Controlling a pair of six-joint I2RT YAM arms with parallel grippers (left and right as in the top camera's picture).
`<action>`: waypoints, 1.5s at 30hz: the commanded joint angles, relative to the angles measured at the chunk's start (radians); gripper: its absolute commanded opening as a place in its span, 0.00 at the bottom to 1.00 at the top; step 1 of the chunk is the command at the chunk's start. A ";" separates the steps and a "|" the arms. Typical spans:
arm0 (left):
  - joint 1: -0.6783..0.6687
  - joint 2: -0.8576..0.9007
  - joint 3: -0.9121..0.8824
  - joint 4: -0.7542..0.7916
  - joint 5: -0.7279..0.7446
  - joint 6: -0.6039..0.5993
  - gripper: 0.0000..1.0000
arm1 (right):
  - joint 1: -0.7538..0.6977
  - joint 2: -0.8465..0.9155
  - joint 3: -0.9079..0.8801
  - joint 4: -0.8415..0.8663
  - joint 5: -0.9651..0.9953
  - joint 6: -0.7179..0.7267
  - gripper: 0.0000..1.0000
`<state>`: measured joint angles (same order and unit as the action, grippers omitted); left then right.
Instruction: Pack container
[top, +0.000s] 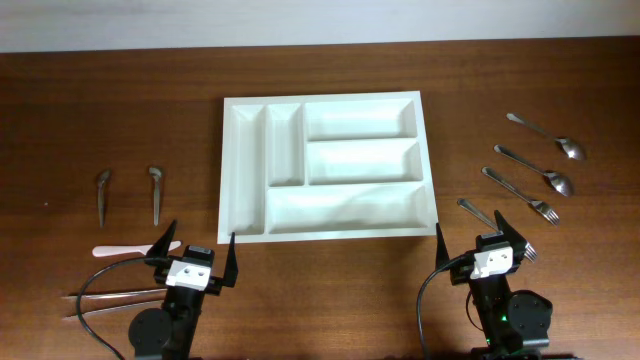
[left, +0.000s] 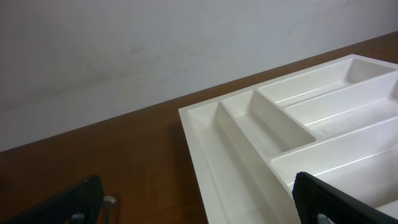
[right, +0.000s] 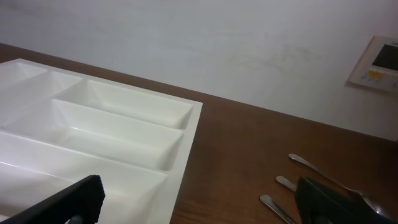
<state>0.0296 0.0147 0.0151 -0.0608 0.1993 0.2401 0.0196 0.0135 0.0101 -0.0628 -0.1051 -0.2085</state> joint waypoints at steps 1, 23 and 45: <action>0.006 -0.004 -0.007 0.001 0.014 0.009 0.99 | -0.008 -0.007 -0.005 -0.005 0.005 0.008 0.99; 0.006 -0.004 -0.007 0.001 0.014 0.009 0.99 | -0.147 0.549 0.910 -0.626 0.319 0.027 0.99; 0.006 -0.004 -0.007 0.001 0.014 0.009 0.99 | -0.334 1.688 1.647 -1.202 0.093 -0.337 0.99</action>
<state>0.0296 0.0147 0.0147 -0.0601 0.1993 0.2405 -0.3065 1.6287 1.6405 -1.2648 0.0040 -0.4625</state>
